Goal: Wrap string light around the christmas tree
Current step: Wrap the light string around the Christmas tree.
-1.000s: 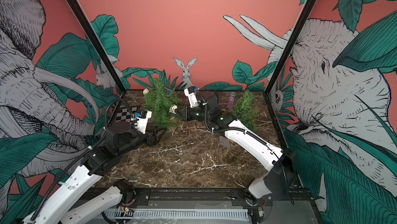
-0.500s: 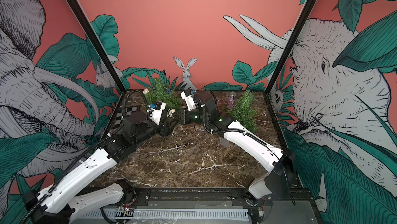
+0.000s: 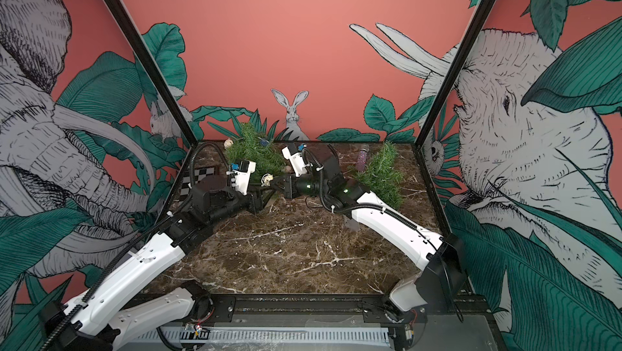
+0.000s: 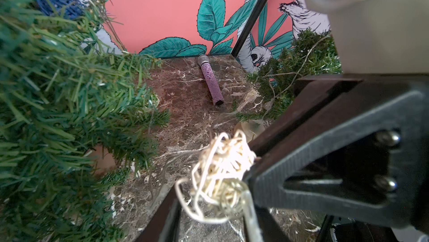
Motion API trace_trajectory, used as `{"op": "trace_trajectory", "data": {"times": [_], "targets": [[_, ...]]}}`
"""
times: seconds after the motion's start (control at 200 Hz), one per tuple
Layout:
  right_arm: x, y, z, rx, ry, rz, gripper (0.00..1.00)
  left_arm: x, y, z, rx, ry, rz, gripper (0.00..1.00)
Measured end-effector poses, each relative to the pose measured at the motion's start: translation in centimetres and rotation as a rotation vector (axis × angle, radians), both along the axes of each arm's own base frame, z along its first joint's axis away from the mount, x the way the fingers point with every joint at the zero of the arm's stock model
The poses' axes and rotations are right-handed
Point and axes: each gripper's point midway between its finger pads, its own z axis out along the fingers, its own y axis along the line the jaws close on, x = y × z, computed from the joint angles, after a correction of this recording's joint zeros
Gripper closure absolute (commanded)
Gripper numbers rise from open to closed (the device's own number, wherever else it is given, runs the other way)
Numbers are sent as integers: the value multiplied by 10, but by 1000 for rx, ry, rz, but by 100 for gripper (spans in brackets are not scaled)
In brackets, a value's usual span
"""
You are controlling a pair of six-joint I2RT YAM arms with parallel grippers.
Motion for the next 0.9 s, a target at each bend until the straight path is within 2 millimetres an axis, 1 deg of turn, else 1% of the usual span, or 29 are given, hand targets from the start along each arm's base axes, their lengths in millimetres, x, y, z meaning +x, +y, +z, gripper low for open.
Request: {"op": "trace_trajectory", "data": {"times": [0.065,0.205,0.24,0.265,0.31,0.395,0.455,0.515,0.605,0.67,0.735,0.805,0.865,0.9], "targets": [[0,0,0,2,-1,3,100,-1,-2,2,8,-9,-16,78],[2,-2,1,4,-10,13,75,0,-1,1,39,-28,-23,96],[0,-4,-1,-3,-4,24,68,3,2,2,43,-34,-3,98],[-1,-5,-3,-11,2,31,61,6,5,3,46,-43,14,99],[-1,-9,-9,-33,13,36,53,11,12,5,47,-50,50,100],[0,-21,-22,-91,26,36,42,17,21,6,49,-55,99,100],[8,-40,-33,-162,26,-4,37,21,26,5,51,-54,126,100],[16,-59,-42,-248,8,-57,35,21,29,3,54,-49,144,100],[29,-89,-49,-388,-39,-160,36,20,32,-2,62,-39,156,100],[34,-104,-51,-464,-55,-219,39,19,32,-2,62,-38,151,95],[36,-114,-55,-523,-59,-279,41,18,30,-5,70,-32,137,89],[33,-118,-64,-576,-53,-345,41,15,27,-9,89,-26,120,80],[23,-118,-79,-614,-41,-404,41,11,20,-14,110,-31,102,72],[15,-119,-91,-634,-29,-433,40,4,12,-20,127,-36,76,69]]}}
